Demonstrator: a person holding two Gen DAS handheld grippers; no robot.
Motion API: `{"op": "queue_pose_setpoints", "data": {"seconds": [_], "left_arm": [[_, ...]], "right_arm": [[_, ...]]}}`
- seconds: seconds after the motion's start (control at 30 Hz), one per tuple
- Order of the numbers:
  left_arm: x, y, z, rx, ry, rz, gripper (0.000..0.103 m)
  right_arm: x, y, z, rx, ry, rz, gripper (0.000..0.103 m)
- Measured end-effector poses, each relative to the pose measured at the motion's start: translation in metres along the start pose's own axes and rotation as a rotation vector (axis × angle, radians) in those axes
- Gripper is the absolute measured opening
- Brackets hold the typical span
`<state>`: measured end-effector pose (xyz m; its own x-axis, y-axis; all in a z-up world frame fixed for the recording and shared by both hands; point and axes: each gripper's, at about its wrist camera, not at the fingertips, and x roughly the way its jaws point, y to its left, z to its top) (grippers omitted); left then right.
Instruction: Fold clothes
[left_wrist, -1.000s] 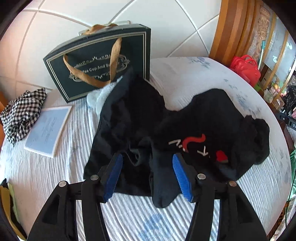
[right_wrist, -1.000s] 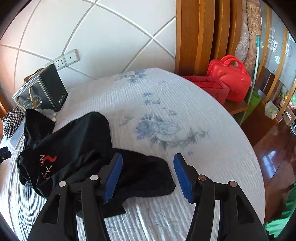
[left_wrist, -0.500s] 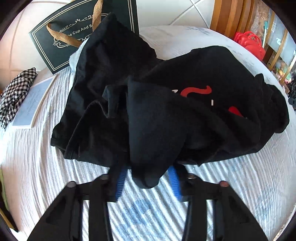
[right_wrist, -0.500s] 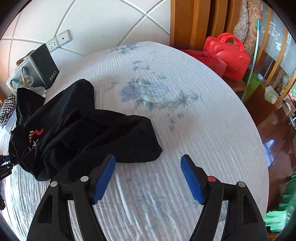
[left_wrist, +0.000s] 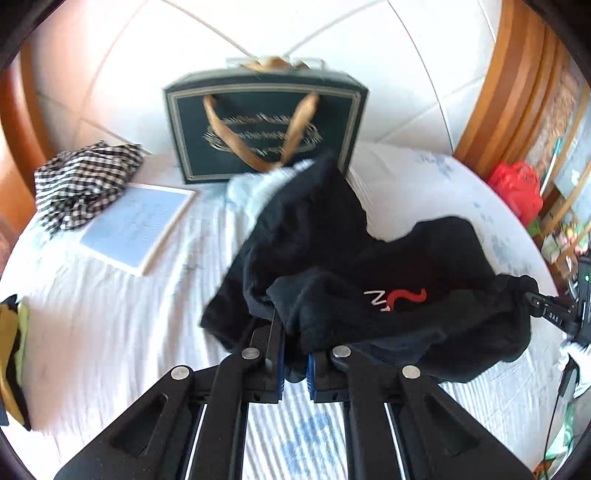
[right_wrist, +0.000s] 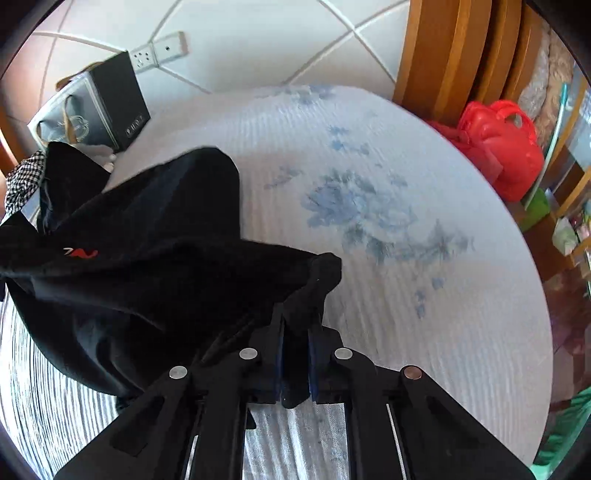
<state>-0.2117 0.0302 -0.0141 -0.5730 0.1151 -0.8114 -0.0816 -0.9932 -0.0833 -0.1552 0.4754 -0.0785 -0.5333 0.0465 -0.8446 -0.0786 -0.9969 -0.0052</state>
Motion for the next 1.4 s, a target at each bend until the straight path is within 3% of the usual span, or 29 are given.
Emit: {"op": "queue_pose_setpoints", "data": {"seconds": [0.17, 0.3, 0.53, 0.67, 0.83, 0.9, 1.0, 1.1, 1.3, 1.4], "left_arm": [[-0.053, 0.023, -0.015, -0.024, -0.050, 0.033, 0.007], [-0.083, 0.038, -0.044, -0.033, -0.058, 0.029, 0.007], [-0.112, 0.068, -0.094, 0.007, -0.033, -0.021, 0.007], [-0.127, 0.091, -0.114, 0.027, -0.015, -0.037, 0.007], [-0.105, 0.106, -0.152, 0.092, 0.111, -0.025, 0.014], [-0.093, 0.112, -0.162, 0.100, 0.150, 0.006, 0.025], [-0.094, 0.119, -0.161, 0.081, 0.139, 0.000, 0.042], [-0.105, 0.118, -0.147, 0.081, 0.088, -0.019, 0.051], [-0.093, 0.105, -0.099, 0.042, 0.031, -0.056, 0.053], [-0.069, 0.093, -0.074, 0.024, 0.032, -0.064, 0.053]], "right_arm": [[-0.086, -0.001, -0.006, -0.017, -0.181, 0.047, 0.009], [-0.138, -0.003, -0.033, -0.016, -0.252, 0.089, 0.009], [-0.209, 0.027, -0.100, -0.069, -0.307, -0.023, 0.009], [-0.239, 0.044, -0.127, -0.142, -0.295, -0.085, 0.009], [-0.235, 0.048, -0.173, -0.096, -0.164, -0.062, 0.009], [-0.225, 0.051, -0.190, -0.066, -0.120, -0.053, 0.009], [-0.216, 0.054, -0.203, -0.005, -0.091, -0.040, 0.009], [-0.205, 0.055, -0.199, 0.042, -0.089, -0.009, 0.010], [-0.179, 0.061, -0.164, 0.067, -0.081, 0.044, 0.012], [-0.163, 0.062, -0.136, 0.027, -0.080, 0.063, 0.024]]}}
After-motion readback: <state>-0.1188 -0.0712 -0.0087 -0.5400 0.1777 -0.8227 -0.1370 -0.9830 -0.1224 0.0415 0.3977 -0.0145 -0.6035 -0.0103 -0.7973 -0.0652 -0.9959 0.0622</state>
